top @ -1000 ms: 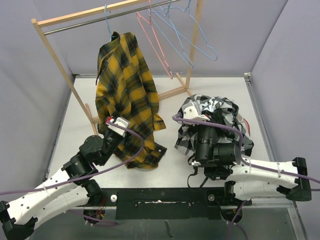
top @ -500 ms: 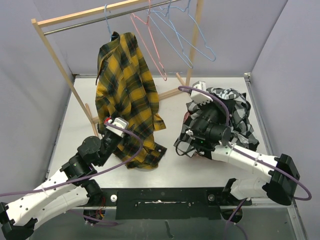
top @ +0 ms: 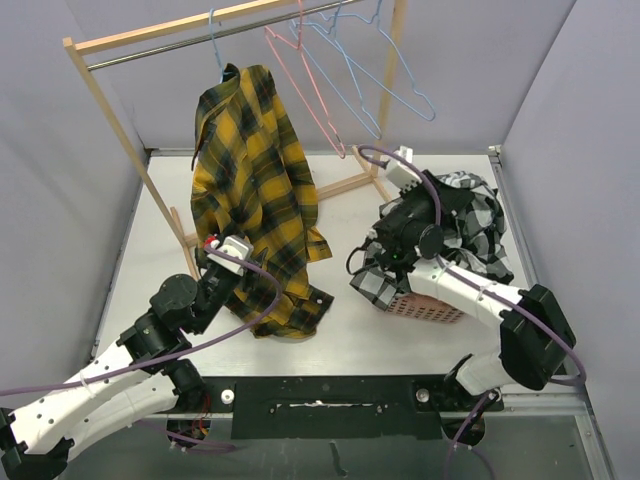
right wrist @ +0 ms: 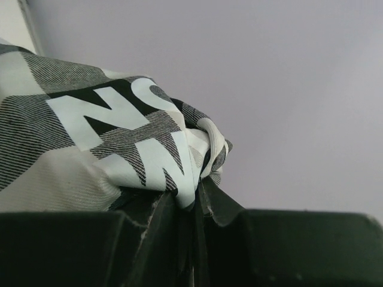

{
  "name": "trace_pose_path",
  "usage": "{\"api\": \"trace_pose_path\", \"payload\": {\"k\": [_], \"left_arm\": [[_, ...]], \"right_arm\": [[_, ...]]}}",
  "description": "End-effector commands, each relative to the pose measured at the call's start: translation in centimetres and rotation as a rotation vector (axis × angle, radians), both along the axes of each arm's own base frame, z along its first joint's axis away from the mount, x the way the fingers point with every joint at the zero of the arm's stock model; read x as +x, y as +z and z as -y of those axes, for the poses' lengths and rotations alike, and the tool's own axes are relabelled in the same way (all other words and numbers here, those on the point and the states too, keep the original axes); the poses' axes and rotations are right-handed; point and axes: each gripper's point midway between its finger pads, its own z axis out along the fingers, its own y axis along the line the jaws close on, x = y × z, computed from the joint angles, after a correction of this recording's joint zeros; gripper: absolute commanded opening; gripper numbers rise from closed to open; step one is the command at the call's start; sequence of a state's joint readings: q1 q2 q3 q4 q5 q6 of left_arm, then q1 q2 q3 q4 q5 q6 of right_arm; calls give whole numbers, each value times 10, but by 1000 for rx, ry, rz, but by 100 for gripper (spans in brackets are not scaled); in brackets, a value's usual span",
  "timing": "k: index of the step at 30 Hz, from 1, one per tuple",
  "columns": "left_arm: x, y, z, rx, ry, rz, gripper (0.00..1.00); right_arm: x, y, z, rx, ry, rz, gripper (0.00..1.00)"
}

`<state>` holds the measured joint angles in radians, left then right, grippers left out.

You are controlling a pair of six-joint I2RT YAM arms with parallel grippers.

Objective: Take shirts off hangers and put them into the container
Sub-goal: Place the shirt in the bin.

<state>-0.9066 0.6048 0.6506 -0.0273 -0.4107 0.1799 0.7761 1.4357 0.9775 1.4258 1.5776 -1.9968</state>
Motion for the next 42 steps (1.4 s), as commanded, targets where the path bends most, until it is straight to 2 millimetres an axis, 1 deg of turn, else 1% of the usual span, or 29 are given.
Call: {"api": "trace_pose_path", "payload": {"k": [1,4,5,6,11,15,18,21,22,26,30,33,35,38,42], "left_arm": [[-2,28,-1,-80,-10,41,51],[-2,28,-1,-80,-10,40,51],[-3,28,-1,-82,-11,41,51],[-3,28,0,-84,-14,41,51],[-5,31,-2,-91,-17,45,51],[-7,34,-4,-105,-17,54,52],[-8,37,-6,-111,-15,60,52],[-9,38,-7,-117,-16,63,51],[-9,38,-7,-118,-17,64,51],[-9,39,-5,-121,-24,62,52],[-9,38,-6,-118,-22,59,52],[-9,39,-7,-118,-16,62,52],[-9,39,-7,-118,-18,63,51],[-9,39,-6,-118,-20,61,52],[-9,38,-6,-117,-20,60,52]], "right_arm": [[-4,13,39,59,-134,36,5],[-1,9,72,68,-262,49,3],[0,7,80,71,-297,51,2],[2,7,82,81,-309,61,2],[13,12,76,143,-322,122,0],[24,14,59,157,-291,121,0],[24,15,50,170,-263,128,0],[17,16,41,188,-222,141,0],[14,15,36,194,-201,142,0],[-2,25,-9,269,-18,185,0],[-17,33,-48,348,135,219,0],[-30,29,-90,351,278,188,0],[-37,23,-112,345,342,168,0],[-44,12,-131,377,394,178,0],[-52,-1,-145,414,442,197,0]]}}
